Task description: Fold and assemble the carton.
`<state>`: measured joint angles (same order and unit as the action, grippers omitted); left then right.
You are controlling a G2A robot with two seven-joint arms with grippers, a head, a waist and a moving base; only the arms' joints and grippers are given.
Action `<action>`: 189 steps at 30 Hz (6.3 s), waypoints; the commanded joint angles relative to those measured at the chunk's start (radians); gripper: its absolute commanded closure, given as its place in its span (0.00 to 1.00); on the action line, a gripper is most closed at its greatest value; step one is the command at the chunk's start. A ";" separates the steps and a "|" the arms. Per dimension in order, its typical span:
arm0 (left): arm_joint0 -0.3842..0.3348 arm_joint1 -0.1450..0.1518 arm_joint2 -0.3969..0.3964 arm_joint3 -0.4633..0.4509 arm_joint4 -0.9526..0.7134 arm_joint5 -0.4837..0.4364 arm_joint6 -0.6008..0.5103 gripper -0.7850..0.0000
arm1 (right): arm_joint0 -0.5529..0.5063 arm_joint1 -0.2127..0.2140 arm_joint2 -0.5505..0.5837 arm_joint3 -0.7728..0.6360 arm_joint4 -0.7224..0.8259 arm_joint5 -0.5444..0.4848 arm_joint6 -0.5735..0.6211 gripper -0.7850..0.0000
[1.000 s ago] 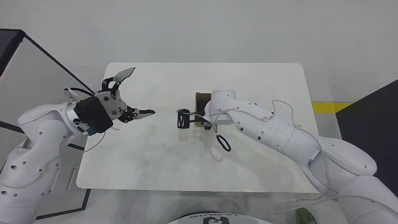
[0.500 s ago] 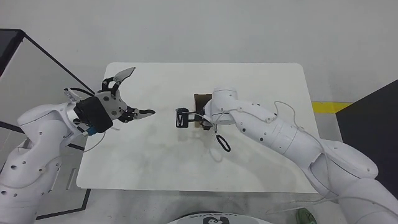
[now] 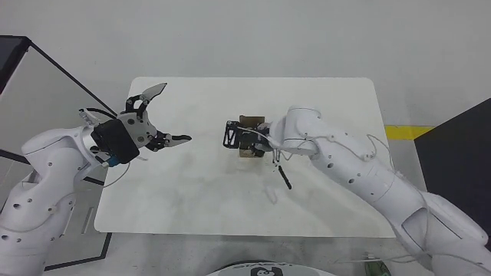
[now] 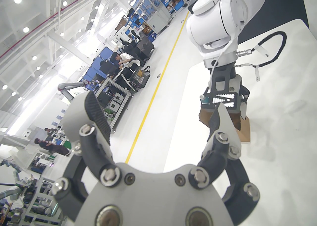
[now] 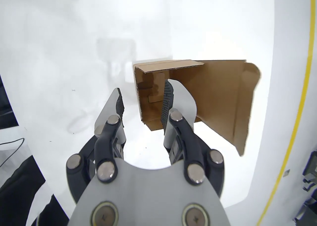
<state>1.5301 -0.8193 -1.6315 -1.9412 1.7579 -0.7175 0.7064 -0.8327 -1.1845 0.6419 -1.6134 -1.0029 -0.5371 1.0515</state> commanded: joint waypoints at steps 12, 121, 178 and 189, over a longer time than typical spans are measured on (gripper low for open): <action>0.000 0.000 0.000 0.000 0.000 0.000 0.000 0.00 | -0.256 0.094 0.302 -0.173 0.067 -0.064 -0.250 0.00; -0.518 -0.228 0.851 0.754 -0.116 0.146 -0.191 1.00 | -0.245 0.057 0.286 0.368 0.821 0.066 -0.407 1.00; -0.575 -0.297 0.896 0.868 -0.053 0.130 -0.181 1.00 | -0.200 0.009 0.226 0.407 0.702 0.142 -0.417 1.00; -0.577 -0.302 0.904 0.860 -0.021 0.114 -0.158 1.00 | -0.211 0.011 0.243 0.391 0.682 0.145 -0.418 1.00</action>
<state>0.9538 -1.1196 -0.7283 -1.0824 1.7372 -0.6033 0.5497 -1.0437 -1.1731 0.8858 -1.2224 -0.3201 -0.3949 0.6310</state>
